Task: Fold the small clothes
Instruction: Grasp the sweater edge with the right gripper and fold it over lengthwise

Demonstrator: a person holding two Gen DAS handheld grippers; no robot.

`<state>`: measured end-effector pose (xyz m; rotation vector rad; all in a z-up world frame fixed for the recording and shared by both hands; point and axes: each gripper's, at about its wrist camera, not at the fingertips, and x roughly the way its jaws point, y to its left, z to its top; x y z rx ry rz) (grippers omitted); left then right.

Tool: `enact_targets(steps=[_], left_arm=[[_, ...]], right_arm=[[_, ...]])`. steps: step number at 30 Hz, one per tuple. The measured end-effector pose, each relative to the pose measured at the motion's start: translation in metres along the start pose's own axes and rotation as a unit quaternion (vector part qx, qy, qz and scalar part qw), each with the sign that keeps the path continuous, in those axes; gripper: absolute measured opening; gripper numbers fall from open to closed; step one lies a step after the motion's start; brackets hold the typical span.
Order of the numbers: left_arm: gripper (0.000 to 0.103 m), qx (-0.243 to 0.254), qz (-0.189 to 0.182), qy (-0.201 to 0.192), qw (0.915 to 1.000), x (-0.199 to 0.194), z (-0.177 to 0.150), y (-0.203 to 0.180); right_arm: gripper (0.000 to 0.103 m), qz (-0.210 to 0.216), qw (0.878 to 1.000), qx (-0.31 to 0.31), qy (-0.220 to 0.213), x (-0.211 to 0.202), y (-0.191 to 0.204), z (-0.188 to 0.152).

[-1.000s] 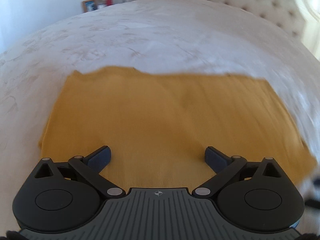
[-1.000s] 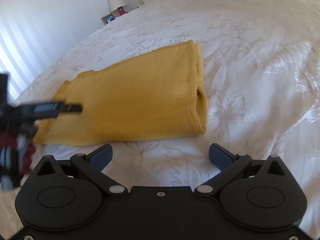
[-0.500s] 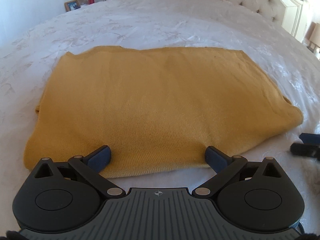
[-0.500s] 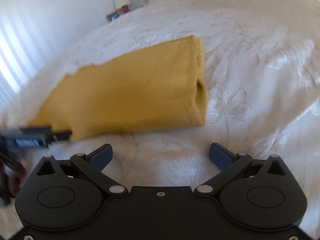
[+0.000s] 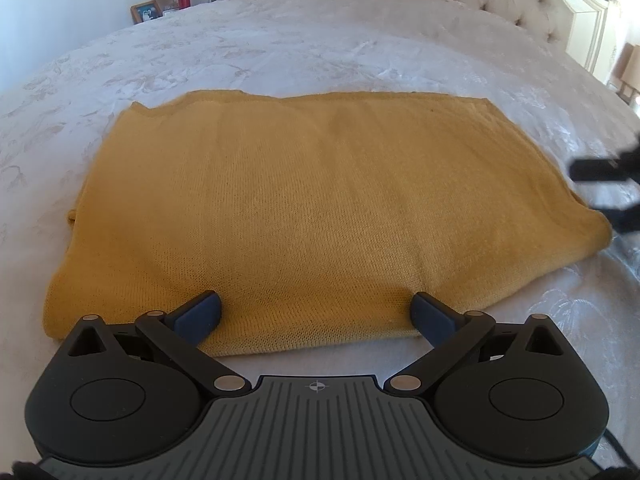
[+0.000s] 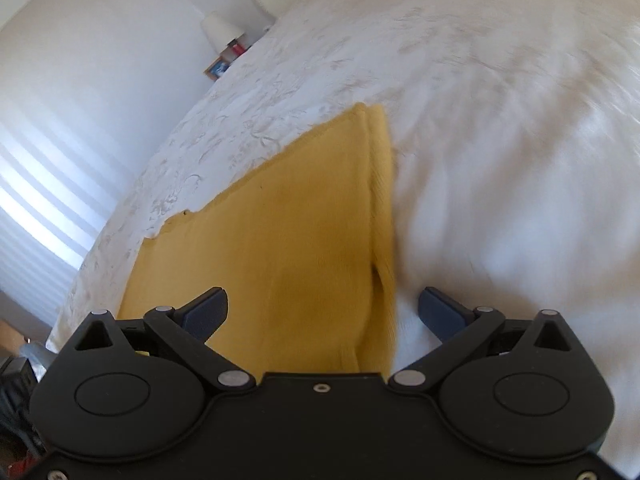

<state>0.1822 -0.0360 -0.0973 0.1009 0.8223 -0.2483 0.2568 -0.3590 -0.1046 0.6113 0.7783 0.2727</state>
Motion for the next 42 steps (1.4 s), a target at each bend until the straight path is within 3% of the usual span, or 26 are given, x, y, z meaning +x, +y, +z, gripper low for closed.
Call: enact_targets(steps=[4,7,8,9,11,14,17,21,24,28,34,42], left_arm=[[0.102,-0.003,-0.001,-0.001,1.0,0.0,0.0,0.0],[0.102,-0.004,-0.009,0.012,0.9999,-0.002,0.008,0.003],[0.1,-0.012,-0.012,0.014,0.9998,-0.004,0.014,0.006],[0.091,-0.028,-0.019,0.01,0.9994,-0.006,0.02,0.01],[0.088,-0.068,-0.038,-0.001,0.9969,-0.008,0.039,0.021],[0.088,-0.098,-0.029,-0.005,0.9948,0.003,0.068,0.029],[0.088,-0.089,-0.013,0.0,0.996,0.027,0.092,0.027],[0.088,-0.064,0.017,0.03,0.9974,0.061,0.102,0.019],[0.09,-0.007,0.037,0.035,0.9987,0.074,0.1,0.007],[0.082,-0.016,0.018,0.022,0.9995,0.056,0.1,0.016],[0.081,-0.027,0.0,-0.03,0.9992,-0.004,0.072,0.053],[0.082,-0.076,0.031,-0.038,0.9959,-0.043,0.037,0.12]], right_arm=[[0.071,0.023,0.999,0.009,0.023,0.025,-0.005,0.015],[0.057,0.034,0.999,0.009,0.035,0.039,-0.008,0.022],[0.049,0.033,0.999,0.012,0.038,0.042,-0.009,0.024],[0.045,0.034,0.998,0.018,0.042,0.044,-0.011,0.025],[0.036,0.042,0.998,0.026,0.046,0.045,-0.014,0.025],[0.032,0.043,0.998,0.03,0.042,0.045,-0.015,0.021],[0.031,0.041,0.998,0.031,0.039,0.046,-0.014,0.02],[0.03,0.034,0.998,0.028,0.041,0.044,-0.012,0.024],[0.03,0.02,0.999,0.015,0.046,0.046,-0.005,0.027],[0.028,-0.006,0.999,-0.004,0.053,0.046,0.009,0.031],[0.025,-0.062,0.995,-0.057,0.055,0.043,0.044,0.036],[0.024,-0.104,0.987,-0.108,0.049,0.04,0.108,0.046]])
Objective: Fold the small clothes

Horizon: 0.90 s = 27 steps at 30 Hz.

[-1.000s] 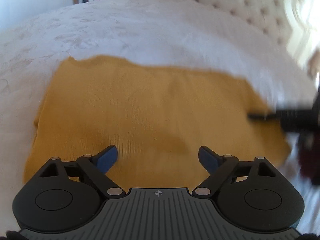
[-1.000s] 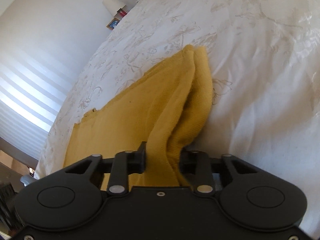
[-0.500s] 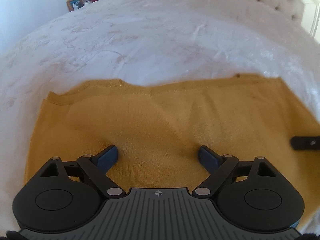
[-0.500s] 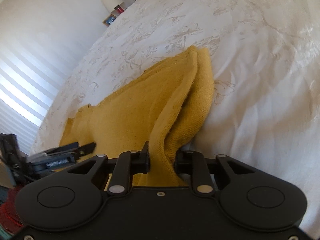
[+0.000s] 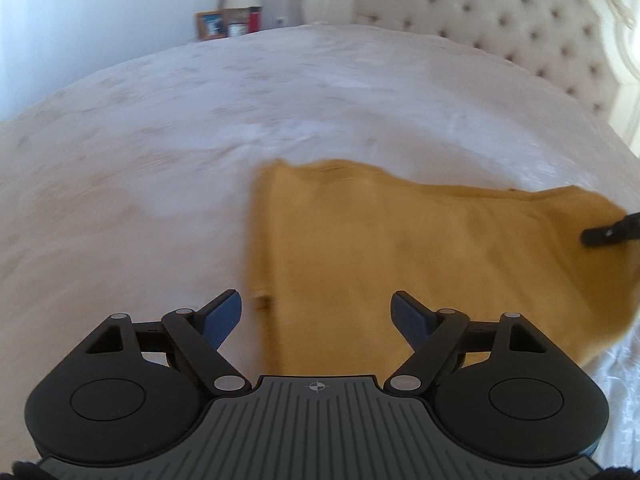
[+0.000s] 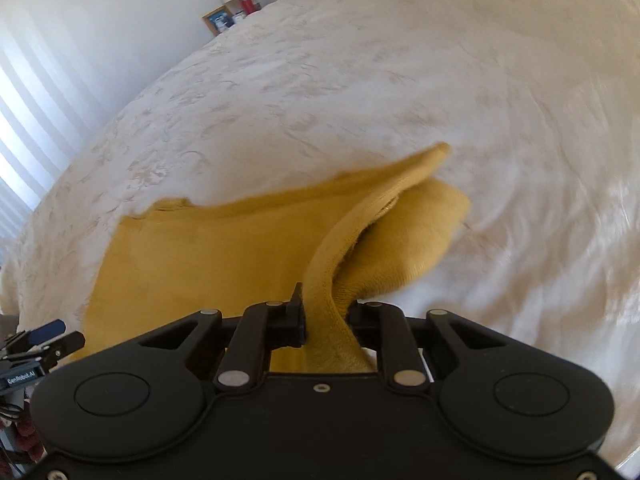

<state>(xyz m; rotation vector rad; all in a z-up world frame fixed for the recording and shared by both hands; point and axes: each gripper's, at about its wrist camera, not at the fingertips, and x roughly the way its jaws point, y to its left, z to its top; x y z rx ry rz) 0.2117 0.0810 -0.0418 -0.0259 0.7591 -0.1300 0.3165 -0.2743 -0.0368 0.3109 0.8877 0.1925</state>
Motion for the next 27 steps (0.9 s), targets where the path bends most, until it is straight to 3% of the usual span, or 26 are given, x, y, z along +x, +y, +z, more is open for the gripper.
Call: enact_targets(steps=[6,8,14,17,20,24,27], left_arm=[[0.082,-0.018,-0.02,-0.001,0.9996,0.001,-0.001,0.025],[0.082,-0.026,-0.024,0.016,0.9992,0.004,0.003,0.03],[0.082,-0.025,-0.036,0.013,0.999,-0.009,0.001,0.046],[0.082,-0.028,-0.032,0.018,0.9989,-0.01,0.0,0.057],[0.082,-0.033,-0.035,0.023,0.9986,-0.006,-0.004,0.071],[0.082,-0.096,-0.05,0.031,0.9937,0.0,-0.009,0.091],[0.082,-0.098,-0.045,0.026,0.9938,-0.002,-0.009,0.094]], right_arm=[[0.024,-0.002,0.998,-0.061,0.008,0.009,0.081,0.018],[0.024,0.013,0.997,-0.074,0.009,0.017,0.109,0.02],[0.024,0.054,0.991,-0.115,0.03,0.061,0.181,0.009],[0.024,0.063,0.99,-0.122,0.037,0.081,0.202,0.0],[0.024,0.047,0.987,-0.145,0.043,0.097,0.219,-0.007],[0.024,0.02,0.986,-0.161,0.047,0.109,0.23,-0.017],[0.034,0.018,0.987,-0.152,0.043,0.115,0.234,-0.021]])
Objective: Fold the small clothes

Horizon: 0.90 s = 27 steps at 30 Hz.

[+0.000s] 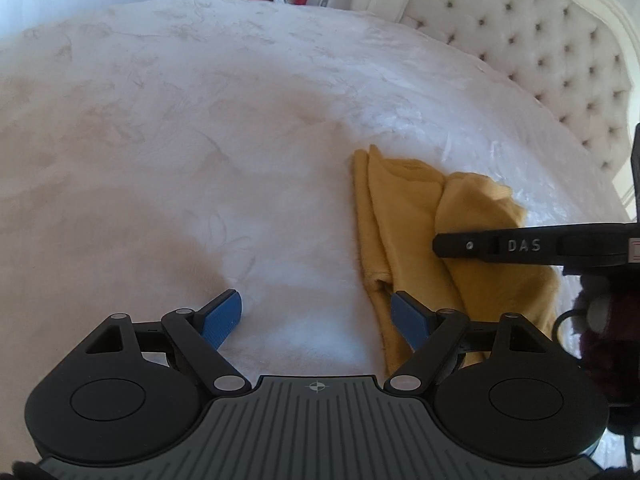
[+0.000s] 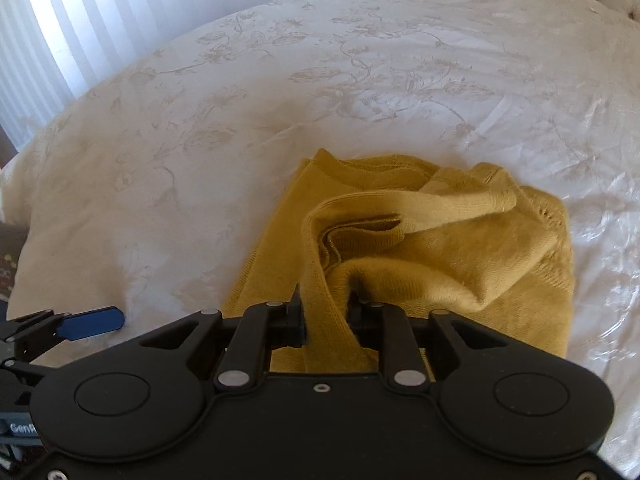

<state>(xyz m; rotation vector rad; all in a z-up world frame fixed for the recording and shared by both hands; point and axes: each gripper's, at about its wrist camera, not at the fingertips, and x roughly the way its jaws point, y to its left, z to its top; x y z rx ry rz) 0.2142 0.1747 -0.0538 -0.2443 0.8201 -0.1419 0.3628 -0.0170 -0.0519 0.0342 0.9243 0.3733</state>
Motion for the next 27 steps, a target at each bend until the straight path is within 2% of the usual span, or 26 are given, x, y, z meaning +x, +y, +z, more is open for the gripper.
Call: enact_targets(steps=[2,7,9,13,16,23,27], left_arm=[[0.082,0.002,0.0,-0.012,0.9999,-0.004,0.001,0.0],[0.082,0.002,0.0,-0.021,0.9998,-0.005,-0.001,0.0],[0.082,0.005,-0.001,-0.024,0.9997,-0.006,-0.002,-0.001],[0.082,0.026,-0.007,-0.047,0.9985,-0.015,-0.002,-0.01],[0.082,0.049,-0.016,-0.062,0.9967,-0.019,-0.005,-0.019],[0.082,0.093,-0.042,-0.035,0.9942,-0.007,-0.017,-0.033],[0.082,0.088,-0.059,-0.027,0.994,-0.004,-0.017,-0.03]], right_arm=[[0.049,0.028,1.0,0.013,-0.003,0.002,0.003,0.0],[0.049,0.103,0.994,0.026,-0.039,-0.017,0.002,-0.007],[0.049,0.117,0.991,0.028,-0.056,-0.031,-0.002,-0.011],[0.049,0.091,0.992,0.024,-0.086,-0.052,-0.015,-0.02],[0.048,0.053,0.994,0.014,-0.089,-0.057,-0.021,-0.027],[0.048,0.04,0.996,0.034,-0.075,-0.055,-0.033,-0.042],[0.048,0.039,0.996,-0.028,-0.074,-0.073,-0.022,-0.067]])
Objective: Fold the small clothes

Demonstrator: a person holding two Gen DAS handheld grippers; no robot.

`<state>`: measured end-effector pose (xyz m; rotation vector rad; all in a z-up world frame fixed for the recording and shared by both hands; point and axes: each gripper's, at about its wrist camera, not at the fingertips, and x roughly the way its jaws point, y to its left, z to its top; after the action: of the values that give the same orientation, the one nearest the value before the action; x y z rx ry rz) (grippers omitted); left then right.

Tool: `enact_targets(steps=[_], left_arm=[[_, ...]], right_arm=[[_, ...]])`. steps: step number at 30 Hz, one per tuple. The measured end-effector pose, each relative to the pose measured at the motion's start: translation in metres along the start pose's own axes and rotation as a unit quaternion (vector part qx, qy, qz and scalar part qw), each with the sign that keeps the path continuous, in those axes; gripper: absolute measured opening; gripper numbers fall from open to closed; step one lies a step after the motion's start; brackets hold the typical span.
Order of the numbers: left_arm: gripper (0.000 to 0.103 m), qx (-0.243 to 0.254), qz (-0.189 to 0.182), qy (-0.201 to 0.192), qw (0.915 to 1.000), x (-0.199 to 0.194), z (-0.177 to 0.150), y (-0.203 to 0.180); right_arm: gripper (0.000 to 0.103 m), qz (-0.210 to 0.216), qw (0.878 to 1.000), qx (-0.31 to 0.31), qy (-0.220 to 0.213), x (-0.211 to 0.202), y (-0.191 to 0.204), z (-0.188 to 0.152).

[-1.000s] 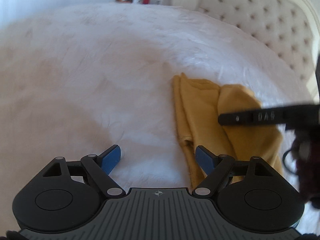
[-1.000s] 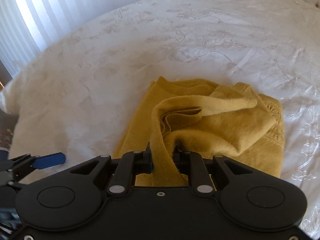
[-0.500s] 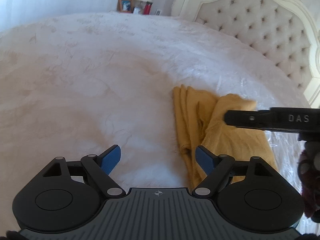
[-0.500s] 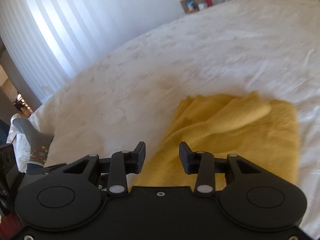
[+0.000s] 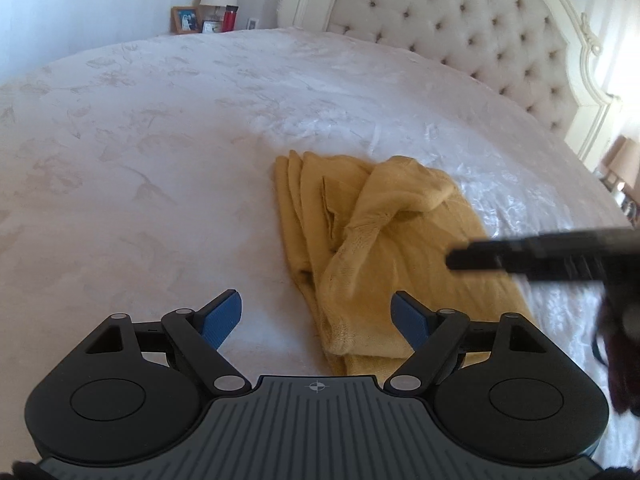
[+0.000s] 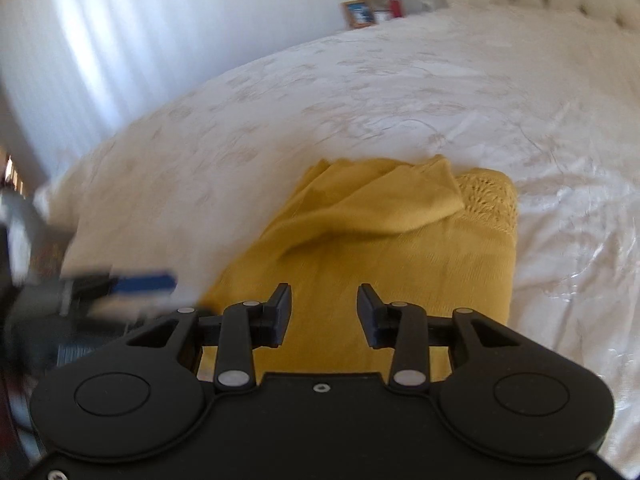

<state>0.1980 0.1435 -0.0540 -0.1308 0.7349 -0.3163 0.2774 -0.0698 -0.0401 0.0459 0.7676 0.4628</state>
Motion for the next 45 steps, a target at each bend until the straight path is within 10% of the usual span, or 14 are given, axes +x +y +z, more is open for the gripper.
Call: enact_targets(steps=[9,19,25,32,36,45], left_arm=[[0.081,-0.071,-0.017,0.0,0.9973,0.004,0.0,0.023],[0.081,-0.07,-0.016,-0.001,0.9974,0.005,0.001,0.026],[0.081,-0.071,-0.021,-0.002,0.9973,0.005,-0.001,0.024],[0.081,-0.044,-0.026,-0.017,0.9986,-0.002,0.002,0.013],[0.081,-0.026,-0.038,-0.019,0.9988,0.001,-0.001,-0.001],[0.081,0.018,0.014,0.023,0.9995,0.026,-0.012,-0.02]], right_arm=[[0.043,-0.047,0.976,-0.213,0.017,-0.011,0.048,-0.05],[0.038,-0.104,0.937,-0.332,0.021,0.001,0.058,-0.066],[0.008,-0.128,0.911,-0.391,0.026,0.008,0.059,-0.076],[0.008,-0.134,0.897,-0.421,0.021,-0.031,0.048,-0.075],[0.01,-0.116,0.899,-0.421,0.043,-0.016,0.045,-0.086],[0.019,-0.03,0.972,-0.233,0.015,-0.045,0.013,-0.043]])
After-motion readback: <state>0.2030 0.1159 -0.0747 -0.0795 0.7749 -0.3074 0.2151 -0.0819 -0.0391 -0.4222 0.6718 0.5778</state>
